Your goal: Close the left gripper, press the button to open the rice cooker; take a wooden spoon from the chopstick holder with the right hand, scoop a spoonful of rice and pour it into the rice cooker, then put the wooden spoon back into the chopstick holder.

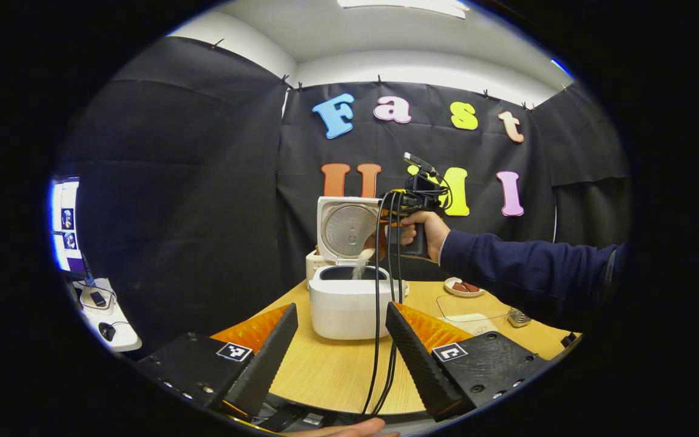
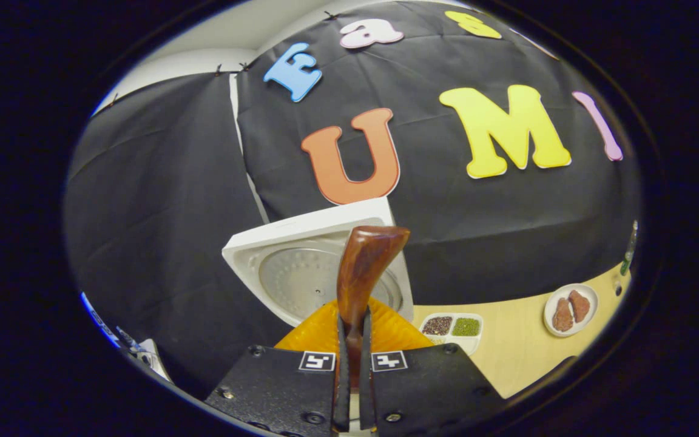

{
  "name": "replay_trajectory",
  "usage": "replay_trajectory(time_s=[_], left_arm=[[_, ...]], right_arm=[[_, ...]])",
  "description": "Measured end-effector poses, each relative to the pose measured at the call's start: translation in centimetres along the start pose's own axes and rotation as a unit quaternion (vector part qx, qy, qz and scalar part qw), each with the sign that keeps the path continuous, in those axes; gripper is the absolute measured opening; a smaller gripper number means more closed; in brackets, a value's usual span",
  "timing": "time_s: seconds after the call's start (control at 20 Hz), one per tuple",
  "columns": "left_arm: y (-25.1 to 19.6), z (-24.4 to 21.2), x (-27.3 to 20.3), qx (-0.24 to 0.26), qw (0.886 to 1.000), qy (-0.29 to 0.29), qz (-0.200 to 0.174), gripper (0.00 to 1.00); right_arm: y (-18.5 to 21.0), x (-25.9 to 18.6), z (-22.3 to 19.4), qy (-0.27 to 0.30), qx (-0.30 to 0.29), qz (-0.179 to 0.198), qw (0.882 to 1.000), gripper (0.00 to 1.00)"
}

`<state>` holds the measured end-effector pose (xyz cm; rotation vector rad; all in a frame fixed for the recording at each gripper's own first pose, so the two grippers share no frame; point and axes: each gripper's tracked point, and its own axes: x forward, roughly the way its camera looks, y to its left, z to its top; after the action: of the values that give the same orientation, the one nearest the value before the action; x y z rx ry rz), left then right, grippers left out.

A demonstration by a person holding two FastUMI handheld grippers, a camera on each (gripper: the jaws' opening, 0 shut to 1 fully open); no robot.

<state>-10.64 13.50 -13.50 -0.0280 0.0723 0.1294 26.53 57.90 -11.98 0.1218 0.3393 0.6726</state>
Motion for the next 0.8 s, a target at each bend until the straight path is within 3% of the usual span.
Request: replay_trajectory(time_s=[0.05,0.1,0.15,0.2,0.25,0.45,0.8], left_arm=[[0.3,-0.3,0.1,-0.002,1.0,0.003,0.003,0.93],[0.4,-0.6,0.2,-0.007,1.0,0.006,0.003,0.93],[0.5,-0.7,0.2,-0.012,1.0,0.01,0.002,0.93],[0.6,-0.9,0.3,-0.016,1.0,0.013,0.002,0.93],[0.6,-1.0,0.3,-0.017,1.0,0.013,0.004,0.93],[0.5,-1.5,0.6,-0.013,1.0,0.02,0.008,0.93],[-1.4,-1.9,0.8,-0.007,1.0,0.02,-0.002,0.93]], right_arm=[[0.4,0.0,-0.1,-0.004,-0.023,0.001,1.0,0.05],[0.8,-0.1,-0.4,-0.007,-0.047,0.001,0.999,0.12],[1.1,-0.1,-0.7,-0.009,-0.071,0.001,0.997,0.05],[1.5,-0.3,-1.0,-0.013,-0.09,0.002,0.996,0.05],[1.8,-0.5,-1.2,-0.019,-0.11,0.002,0.994,0.12],[3.2,-1.8,-1.7,-0.057,-0.204,0.009,0.977,0.09],[3.2,-4.4,-1.6,-0.089,-0.27,0.014,0.959,0.1]])
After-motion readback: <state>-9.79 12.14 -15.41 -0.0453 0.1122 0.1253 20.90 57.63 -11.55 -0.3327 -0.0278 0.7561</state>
